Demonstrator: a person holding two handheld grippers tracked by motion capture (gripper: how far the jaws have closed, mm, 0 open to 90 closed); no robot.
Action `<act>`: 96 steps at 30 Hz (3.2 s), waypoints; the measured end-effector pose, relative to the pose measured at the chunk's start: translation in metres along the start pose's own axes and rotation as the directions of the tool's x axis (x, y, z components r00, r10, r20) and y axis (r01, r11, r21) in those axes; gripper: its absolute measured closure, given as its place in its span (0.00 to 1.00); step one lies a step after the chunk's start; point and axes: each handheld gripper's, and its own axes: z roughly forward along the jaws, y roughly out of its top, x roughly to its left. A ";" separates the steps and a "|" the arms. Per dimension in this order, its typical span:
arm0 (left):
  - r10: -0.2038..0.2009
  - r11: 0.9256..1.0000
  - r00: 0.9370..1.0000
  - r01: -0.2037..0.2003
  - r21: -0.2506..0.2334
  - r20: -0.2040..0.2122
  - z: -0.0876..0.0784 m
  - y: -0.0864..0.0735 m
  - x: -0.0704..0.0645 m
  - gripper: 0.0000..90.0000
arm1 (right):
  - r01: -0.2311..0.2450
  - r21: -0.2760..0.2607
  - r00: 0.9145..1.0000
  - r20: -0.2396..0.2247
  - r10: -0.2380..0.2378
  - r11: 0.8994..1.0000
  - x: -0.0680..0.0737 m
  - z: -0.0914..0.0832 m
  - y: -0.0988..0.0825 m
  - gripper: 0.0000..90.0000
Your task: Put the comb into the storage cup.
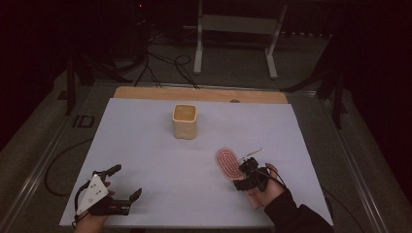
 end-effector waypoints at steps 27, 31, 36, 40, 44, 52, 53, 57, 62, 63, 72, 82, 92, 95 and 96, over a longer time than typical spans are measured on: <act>-0.006 1.000 1.000 0.006 0.002 0.003 0.000 -0.001 0.001 0.00 | -0.003 0.166 0.999 -0.034 0.009 0.986 -0.003 0.011 0.012 0.74; -0.006 1.000 1.000 0.006 0.004 0.003 0.000 -0.001 0.001 0.00 | -0.001 0.172 1.000 -0.015 0.004 0.985 -0.001 0.012 0.013 0.75; -0.008 1.000 1.000 0.008 0.004 0.002 0.000 -0.001 0.001 0.00 | 0.006 0.165 1.000 0.004 -0.007 0.986 0.001 0.012 0.012 0.77; -0.009 1.000 1.000 0.009 0.004 0.001 0.000 -0.001 0.001 0.00 | -0.004 0.152 1.000 -0.004 0.005 0.988 0.000 0.011 0.010 0.78; -0.011 1.000 1.000 0.011 0.005 0.000 0.000 -0.001 0.001 0.00 | 0.010 0.140 1.000 0.006 -0.011 0.990 0.002 0.010 0.009 0.78; -0.012 1.000 1.000 0.012 0.006 0.001 0.001 -0.001 0.001 0.00 | -0.014 0.079 1.000 -0.002 0.014 0.997 -0.007 0.004 0.007 0.78; -0.010 1.000 1.000 0.010 0.009 0.001 0.001 -0.002 0.002 0.00 | -0.016 0.074 1.000 -0.005 0.016 0.997 -0.007 0.003 0.007 0.78; -0.010 1.000 1.000 0.010 0.010 0.001 0.001 -0.001 0.001 0.00 | -0.017 0.042 1.000 -0.005 0.017 0.999 -0.008 0.000 0.009 0.78; -0.012 1.000 1.000 0.012 0.012 0.002 0.002 -0.002 0.001 0.00 | -0.005 0.019 1.000 -0.009 0.005 1.000 -0.007 -0.003 0.010 0.78; -0.010 1.000 1.000 0.010 0.013 0.002 0.002 -0.002 0.001 0.00 | -0.002 0.020 1.000 -0.004 0.002 1.000 -0.006 -0.004 0.010 0.78; -0.011 1.000 1.000 0.011 0.018 0.001 0.002 -0.002 0.001 0.00 | -0.004 -0.067 1.000 -0.013 0.003 0.998 -0.006 -0.015 0.014 0.78; -0.009 1.000 1.000 0.009 0.019 0.001 0.002 -0.002 0.001 0.00 | 0.010 -0.158 0.999 -0.039 -0.016 0.987 -0.006 -0.028 0.018 0.78; -0.011 1.000 1.000 0.011 0.018 0.001 0.003 -0.002 0.001 0.00 | 0.046 -0.274 0.993 -0.094 -0.075 0.961 -0.008 -0.039 0.021 0.78; -0.013 1.000 1.000 0.013 0.017 0.002 0.003 -0.002 0.002 0.00 | 0.061 -0.301 0.989 -0.112 -0.099 0.952 -0.008 -0.040 0.023 0.78; -0.012 1.000 1.000 0.012 0.018 0.002 0.003 -0.002 0.002 0.00 | 0.071 -0.317 0.986 -0.123 -0.115 0.946 -0.008 -0.040 0.023 0.78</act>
